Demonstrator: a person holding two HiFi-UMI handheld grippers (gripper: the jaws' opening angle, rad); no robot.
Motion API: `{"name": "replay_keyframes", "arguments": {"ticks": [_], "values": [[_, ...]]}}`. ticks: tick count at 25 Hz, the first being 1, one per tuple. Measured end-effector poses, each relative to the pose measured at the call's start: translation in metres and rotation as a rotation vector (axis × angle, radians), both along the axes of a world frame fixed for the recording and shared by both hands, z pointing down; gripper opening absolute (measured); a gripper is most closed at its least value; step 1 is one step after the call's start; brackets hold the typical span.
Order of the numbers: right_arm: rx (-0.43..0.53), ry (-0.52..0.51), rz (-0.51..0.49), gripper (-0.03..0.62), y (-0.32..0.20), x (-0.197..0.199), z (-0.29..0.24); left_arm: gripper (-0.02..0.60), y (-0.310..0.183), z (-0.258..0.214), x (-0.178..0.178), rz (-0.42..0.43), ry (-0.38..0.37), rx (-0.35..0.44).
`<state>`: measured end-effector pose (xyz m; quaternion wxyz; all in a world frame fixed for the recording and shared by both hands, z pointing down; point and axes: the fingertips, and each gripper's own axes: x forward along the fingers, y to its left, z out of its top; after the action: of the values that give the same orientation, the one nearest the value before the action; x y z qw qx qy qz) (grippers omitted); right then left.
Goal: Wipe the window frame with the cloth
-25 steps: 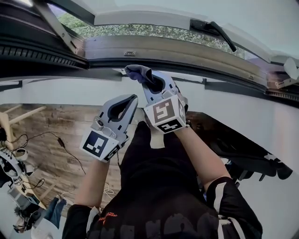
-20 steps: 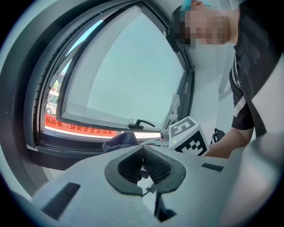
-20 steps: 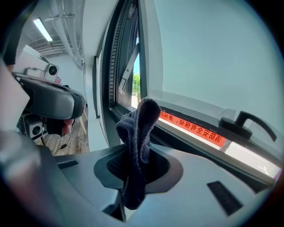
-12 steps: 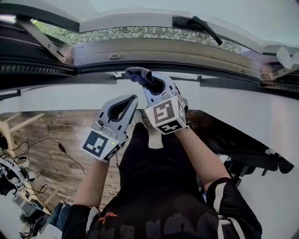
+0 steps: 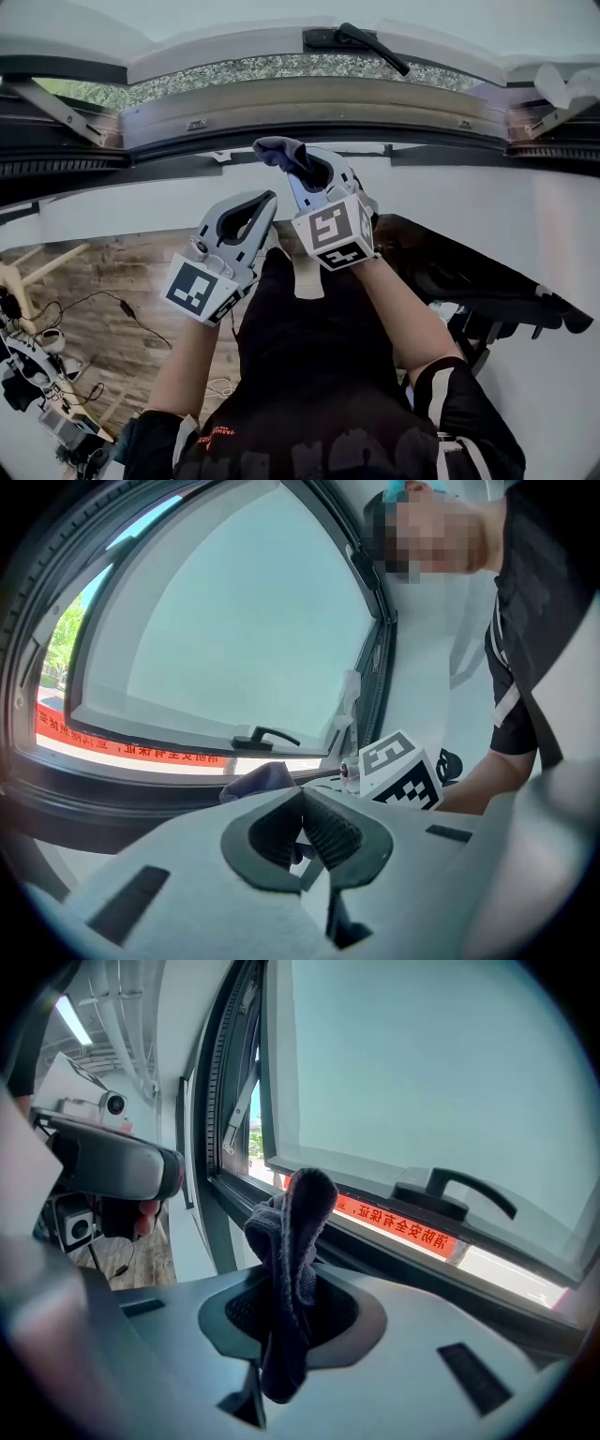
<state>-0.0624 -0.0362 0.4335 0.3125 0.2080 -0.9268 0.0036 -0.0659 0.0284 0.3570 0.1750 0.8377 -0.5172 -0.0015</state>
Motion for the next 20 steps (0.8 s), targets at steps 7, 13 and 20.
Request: {"name": "replay_keyframes", "arguments": {"ticks": [7,13,20], "values": [[0.003,0.002,0.043,0.061,-0.013,0.032,0.001,0.020,-0.012,0.001,0.027,0.042,-0.004,-0.001],[0.008,0.003,0.084,0.061,-0.026,0.061,0.000,0.020,-0.021,0.001,0.051,0.079,-0.008,-0.003],[0.005,0.001,0.141,0.061,-0.041,0.095,0.001,0.020,-0.032,-0.001,0.076,0.121,-0.015,-0.003]]}}
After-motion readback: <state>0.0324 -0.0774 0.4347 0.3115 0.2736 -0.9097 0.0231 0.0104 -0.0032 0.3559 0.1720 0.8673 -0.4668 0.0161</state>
